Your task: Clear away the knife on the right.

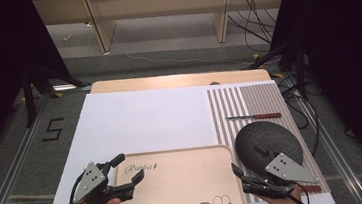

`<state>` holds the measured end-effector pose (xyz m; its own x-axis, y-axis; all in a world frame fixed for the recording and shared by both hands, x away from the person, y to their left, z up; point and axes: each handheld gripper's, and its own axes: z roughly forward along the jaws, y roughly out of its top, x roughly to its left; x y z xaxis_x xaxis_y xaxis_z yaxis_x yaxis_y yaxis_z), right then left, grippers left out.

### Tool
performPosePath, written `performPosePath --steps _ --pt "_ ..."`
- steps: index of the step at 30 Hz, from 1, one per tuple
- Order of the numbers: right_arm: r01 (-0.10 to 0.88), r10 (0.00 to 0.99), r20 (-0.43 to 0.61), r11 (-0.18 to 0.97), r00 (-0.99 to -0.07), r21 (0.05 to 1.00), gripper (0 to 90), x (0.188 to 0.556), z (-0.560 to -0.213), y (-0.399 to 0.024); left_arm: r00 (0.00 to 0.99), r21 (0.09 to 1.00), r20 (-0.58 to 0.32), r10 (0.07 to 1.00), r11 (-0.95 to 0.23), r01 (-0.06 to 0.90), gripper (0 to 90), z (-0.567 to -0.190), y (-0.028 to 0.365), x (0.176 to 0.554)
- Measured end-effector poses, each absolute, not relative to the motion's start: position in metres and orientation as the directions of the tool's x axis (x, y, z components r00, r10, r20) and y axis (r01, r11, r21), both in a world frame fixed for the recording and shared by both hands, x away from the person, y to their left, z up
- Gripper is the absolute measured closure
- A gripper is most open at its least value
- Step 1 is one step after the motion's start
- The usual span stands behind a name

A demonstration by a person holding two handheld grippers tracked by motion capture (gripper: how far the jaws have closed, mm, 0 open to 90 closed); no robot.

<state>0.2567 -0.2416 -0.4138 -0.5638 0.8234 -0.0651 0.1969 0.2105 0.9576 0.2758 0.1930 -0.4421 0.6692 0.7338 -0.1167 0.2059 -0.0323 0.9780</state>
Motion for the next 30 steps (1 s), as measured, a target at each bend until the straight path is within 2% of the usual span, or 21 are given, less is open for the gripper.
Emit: performPosePath --steps 13,15,19,21,30 --pt "0.194 0.824 -0.147 0.296 -0.548 0.935 15.7 0.264 -0.392 -0.258 0.673 0.98 -0.116 0.73 -0.026 0.198 18.3 -0.442 0.194 0.276" --pt "0.165 0.823 -0.183 0.315 -0.537 0.935 15.7 0.268 -0.387 -0.263 0.672 0.98 -0.116 0.731 -0.027 0.198 18.3 -0.442 0.194 0.276" --pt "0.208 0.819 -0.165 0.326 -0.55 0.922 15.8 0.272 -0.377 -0.271 0.669 0.979 -0.111 0.735 -0.033 0.2 18.3 -0.442 0.194 0.276" --pt "0.181 0.81 -0.206 0.356 -0.549 0.917 15.8 0.278 -0.373 -0.275 0.669 0.98 -0.111 0.735 -0.032 0.198 18.2 -0.442 0.194 0.276" --pt "0.234 0.766 -0.284 0.489 -0.577 0.84 15.9 0.302 -0.351 -0.292 0.666 0.979 -0.108 0.738 -0.038 0.2 18.2 -0.442 0.194 0.276"
